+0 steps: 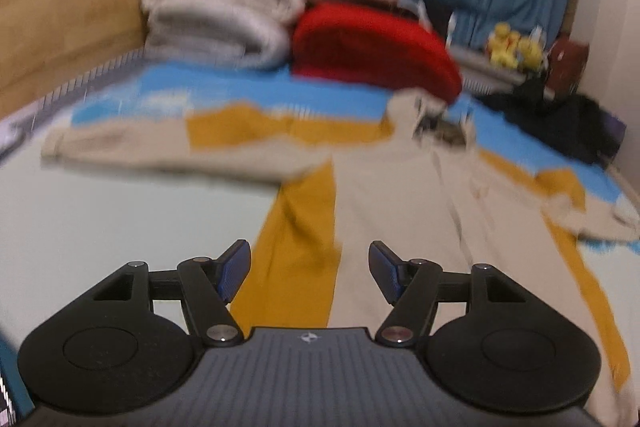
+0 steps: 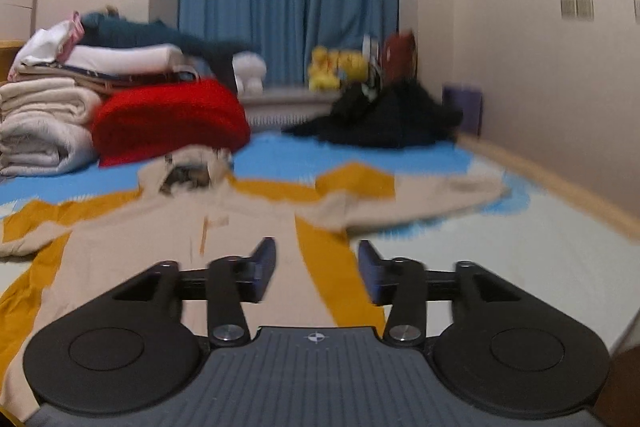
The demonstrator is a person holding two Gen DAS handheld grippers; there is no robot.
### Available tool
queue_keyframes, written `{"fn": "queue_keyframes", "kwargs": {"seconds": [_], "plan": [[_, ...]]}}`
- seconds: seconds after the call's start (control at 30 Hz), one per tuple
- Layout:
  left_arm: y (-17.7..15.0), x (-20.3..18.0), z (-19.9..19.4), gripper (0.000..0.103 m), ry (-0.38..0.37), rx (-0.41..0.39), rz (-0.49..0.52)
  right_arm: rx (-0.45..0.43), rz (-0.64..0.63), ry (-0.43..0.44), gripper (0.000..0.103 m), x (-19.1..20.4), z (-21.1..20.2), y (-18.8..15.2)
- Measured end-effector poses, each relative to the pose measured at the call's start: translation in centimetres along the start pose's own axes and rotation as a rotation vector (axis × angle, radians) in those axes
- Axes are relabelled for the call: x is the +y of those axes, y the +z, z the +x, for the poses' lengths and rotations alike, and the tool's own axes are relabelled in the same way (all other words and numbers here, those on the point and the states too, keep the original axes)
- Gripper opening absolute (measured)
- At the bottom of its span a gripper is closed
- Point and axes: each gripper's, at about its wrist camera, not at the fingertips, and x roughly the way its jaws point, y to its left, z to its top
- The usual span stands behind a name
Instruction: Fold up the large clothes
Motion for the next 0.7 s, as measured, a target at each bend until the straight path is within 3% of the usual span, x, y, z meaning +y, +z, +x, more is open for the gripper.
{"fn": "queue_keyframes", "kwargs": {"seconds": [0.13, 0.3, 0.4, 0.5, 0.7], "plan": [[5.5, -2.0, 1.9, 0.072, -0.008, -0.120, 0.095, -0.003, -0.043, 0.026, 0.051, 1.6, 0.3, 0.3], [9.4, -2.5, 6.8, 0.072, -0.019, -0.180, 0.163, -0.035, -0.136, -0.004, 0.051, 3.3, 0.1, 1.3], [8.7, -0.8, 9.9, 0.072, -0.001, -0.150, 0.143, -0.101, -0.174, -0.005, 0.051, 4.3, -0.2, 3.0], [8.5, 1.1, 13.4, 0.067, 0.060, -0.007, 0.054, -0.159, -0.232, 0.015, 0.051, 5.8, 0.9, 5.5], [9.6, 4.0, 15.9, 0.065, 0.119, -0.033, 0.031, -0.215, -0.210, 0.082, 0.051, 10.3, 5.8, 11.1]]}}
